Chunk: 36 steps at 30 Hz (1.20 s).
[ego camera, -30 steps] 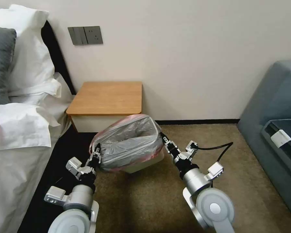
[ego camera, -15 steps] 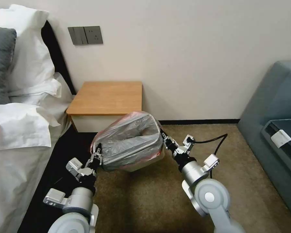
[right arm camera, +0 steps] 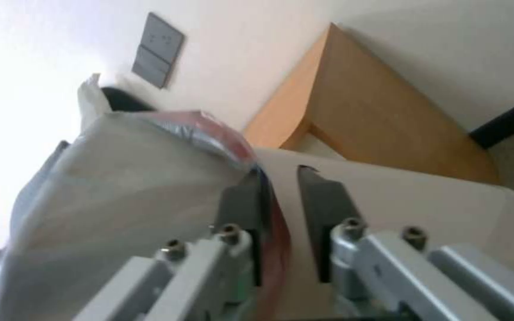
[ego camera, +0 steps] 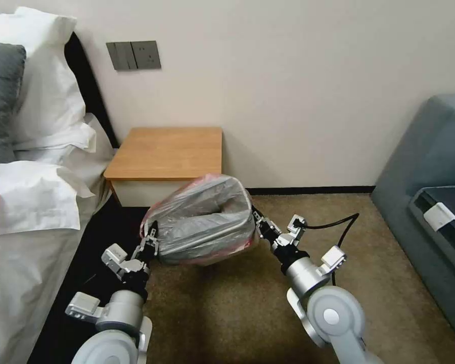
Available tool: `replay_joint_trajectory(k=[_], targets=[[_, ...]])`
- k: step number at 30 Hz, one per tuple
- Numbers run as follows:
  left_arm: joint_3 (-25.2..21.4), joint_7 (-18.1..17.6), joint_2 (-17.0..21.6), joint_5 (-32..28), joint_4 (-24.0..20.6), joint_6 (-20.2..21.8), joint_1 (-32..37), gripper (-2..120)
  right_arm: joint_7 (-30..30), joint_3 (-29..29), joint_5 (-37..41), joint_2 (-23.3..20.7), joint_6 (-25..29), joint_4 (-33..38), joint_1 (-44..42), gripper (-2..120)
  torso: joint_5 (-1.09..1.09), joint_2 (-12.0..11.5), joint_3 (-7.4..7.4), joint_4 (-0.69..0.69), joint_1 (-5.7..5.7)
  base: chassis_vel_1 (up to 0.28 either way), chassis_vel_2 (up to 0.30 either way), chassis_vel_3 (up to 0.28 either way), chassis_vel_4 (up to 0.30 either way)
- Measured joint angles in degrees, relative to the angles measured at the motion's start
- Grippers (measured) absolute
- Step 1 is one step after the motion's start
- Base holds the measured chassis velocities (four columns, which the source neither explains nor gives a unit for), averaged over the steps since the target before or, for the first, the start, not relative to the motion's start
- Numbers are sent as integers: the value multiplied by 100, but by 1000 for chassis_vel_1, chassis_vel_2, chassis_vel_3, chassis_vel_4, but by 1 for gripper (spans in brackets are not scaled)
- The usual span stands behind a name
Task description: Pick up the garbage bag from the table and place it over the trash can.
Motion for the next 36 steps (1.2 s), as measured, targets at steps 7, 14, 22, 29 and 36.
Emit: replay_joint_trajectory(k=[7, 14, 22, 29, 36], targets=[[-128, -18, 28, -86, 3, 0, -59, 9, -91, 115, -162, -324, 79, 138, -138, 43, 1, 0, 0, 0, 0, 0, 0, 0, 0], [-193, -127, 79, -26, 63, 25, -132, 9, 135, 468, 251, -841, 387, 1030, -313, 73, 1, 0, 0, -2, 0, 0, 0, 0, 0], [-61, -110, 207, 658, 130, -12, -109, 9, 252, 77, 921, -2394, 112, 1464, 1325, 95, 0, 0, 0, 2, 0, 0, 0, 0, 0], [61, 10, 154, 1479, 212, -179, -20, 9, -638, -1506, -724, -3409, -239, 938, 2966, 71, 1, 0, 0, 1, 0, 0, 0, 0, 0], [81, 160, 99, 2128, 237, -305, 143, 9, -763, -3410, -1555, -3267, -581, 427, 4723, 44, 0, 0, 0, -1, 0, 0, 0, 0, 0]])
